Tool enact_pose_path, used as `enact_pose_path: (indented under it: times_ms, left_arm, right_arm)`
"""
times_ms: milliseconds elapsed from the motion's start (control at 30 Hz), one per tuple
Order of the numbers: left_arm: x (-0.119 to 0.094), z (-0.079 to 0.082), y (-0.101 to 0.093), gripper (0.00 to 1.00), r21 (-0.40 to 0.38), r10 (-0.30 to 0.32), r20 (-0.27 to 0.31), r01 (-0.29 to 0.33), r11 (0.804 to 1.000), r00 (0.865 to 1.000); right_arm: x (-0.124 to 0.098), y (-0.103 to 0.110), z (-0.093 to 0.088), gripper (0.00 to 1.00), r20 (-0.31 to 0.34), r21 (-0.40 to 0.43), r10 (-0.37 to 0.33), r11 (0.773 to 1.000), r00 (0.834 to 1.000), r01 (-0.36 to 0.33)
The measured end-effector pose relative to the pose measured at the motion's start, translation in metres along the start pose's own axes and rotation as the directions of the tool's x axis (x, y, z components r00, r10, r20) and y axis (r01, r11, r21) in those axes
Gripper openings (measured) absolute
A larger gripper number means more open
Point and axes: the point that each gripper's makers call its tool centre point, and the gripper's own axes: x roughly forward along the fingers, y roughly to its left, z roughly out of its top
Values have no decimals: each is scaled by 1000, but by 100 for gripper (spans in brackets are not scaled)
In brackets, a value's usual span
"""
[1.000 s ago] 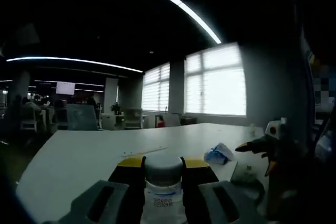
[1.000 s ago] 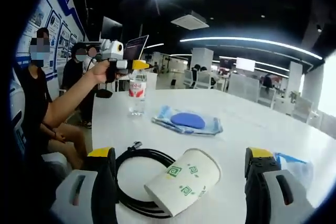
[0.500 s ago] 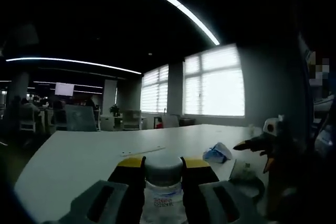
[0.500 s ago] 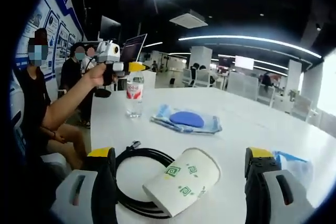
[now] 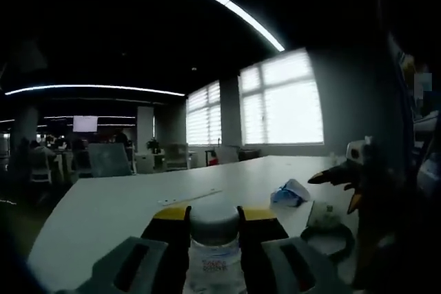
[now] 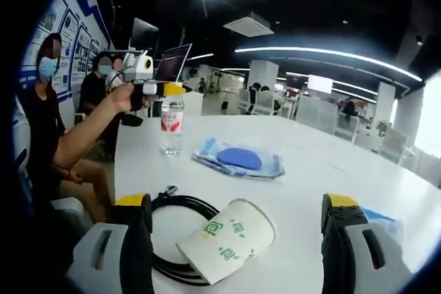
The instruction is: Arrange the tabletop items into an orderly group along one side of the table until the central work area is clear of visible clutter.
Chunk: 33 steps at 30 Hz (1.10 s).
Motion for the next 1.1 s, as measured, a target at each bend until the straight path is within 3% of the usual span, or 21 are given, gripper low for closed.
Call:
enact_pose_path:
  times_ms: [200,367,467,533,600,700,733,767,1100]
  left_arm:
    - [-3,17,-2,25,19,17,14,-17,1000,1000]
    - [-1,28,-8,40,15,33,-14,-32,999,999]
    - [0,34,-17,51,67,57,-42,-55,996,997]
    - [2,36,-24,64,72,70,-43,-67,995,997]
    - [1,32,-25,71,88,109,-85,-102,991,990]
    - [2,29,-29,97,99,174,-122,-162,982,977]
    - [3,28,-32,98,99,175,-132,-163,982,976]
    - [0,22,-36,100,101,179,-189,-162,982,965]
    - [14,34,-52,100,95,199,-199,-183,978,959]
  right_arm:
    - [4,-7,4,100,-12,-9,8,1000,1000,-8]
    - [9,-13,14,100,-8,-24,15,1000,1000,-16]
    - [13,-20,24,100,-4,-22,12,1000,1000,-12]
    - [15,-22,27,100,-2,-18,16,1000,1000,-17]
    - [18,-24,29,100,-9,-24,18,1000,1000,-18]
    - [22,-30,32,100,-23,-27,16,1000,1000,-17]
    - [23,-32,33,100,-24,-27,18,999,1000,-18]
    - [25,-35,34,100,-26,-20,20,1000,999,-21]
    - [42,-57,36,100,-54,3,20,1000,998,-20]
